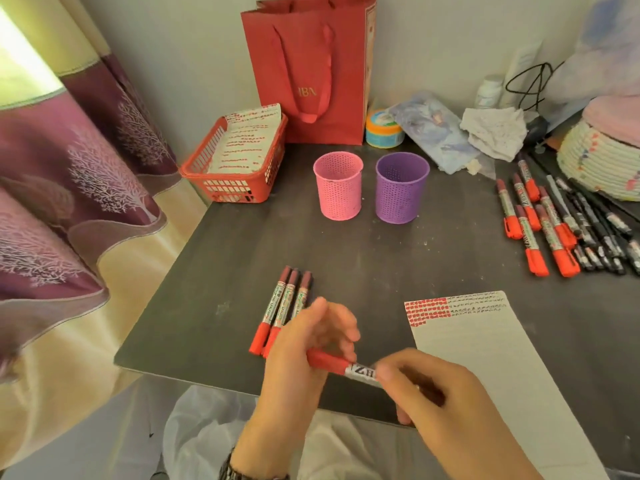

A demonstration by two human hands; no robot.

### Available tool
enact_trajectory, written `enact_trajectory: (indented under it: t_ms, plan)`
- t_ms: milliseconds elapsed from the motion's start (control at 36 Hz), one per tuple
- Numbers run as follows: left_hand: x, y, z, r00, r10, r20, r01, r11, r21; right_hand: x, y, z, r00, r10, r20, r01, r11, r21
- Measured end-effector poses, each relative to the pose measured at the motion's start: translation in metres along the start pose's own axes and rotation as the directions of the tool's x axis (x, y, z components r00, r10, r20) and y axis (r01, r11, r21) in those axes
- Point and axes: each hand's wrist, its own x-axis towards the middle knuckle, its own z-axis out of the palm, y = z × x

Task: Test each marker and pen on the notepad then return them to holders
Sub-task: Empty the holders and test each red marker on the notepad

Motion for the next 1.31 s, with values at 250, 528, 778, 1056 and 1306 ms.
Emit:
enact_trajectory:
  t_ms: [250,528,778,1056,1306]
  plan:
    - [-0.027,0.009,-0.065,0.949,-0.263,0.173,0.069,0.71,0.701,0.035,-0.009,-0.004,0.971,-0.132,0.198,0.202,0.897,-0.393]
    - [-0.013,0.025,-0.127,0.867,0.304,-0.396,0.121,0.641,0.758,0.055,0.029,0.057,0.98,-0.197,0.039,0.188,0.827,-0.53]
    - [0.017,-0.002,-0.128,0.845,0.289,-0.451,0.327,0.389,0.861,0.059,0.045,0.072,0.983,-0.162,0.082,0.172,0.686,-0.707]
    - [0.022,-0.011,-0.109,0.851,0.323,-0.415,0.334,0.278,0.901,0.058,0.052,0.073,0.978,-0.207,0.024,0.144,0.588,-0.796]
    - [0.016,-0.013,-0.102,0.847,0.341,-0.408,0.346,0.23,0.91,0.057,0.056,0.074,0.964,-0.266,-0.014,0.143,0.561,-0.815]
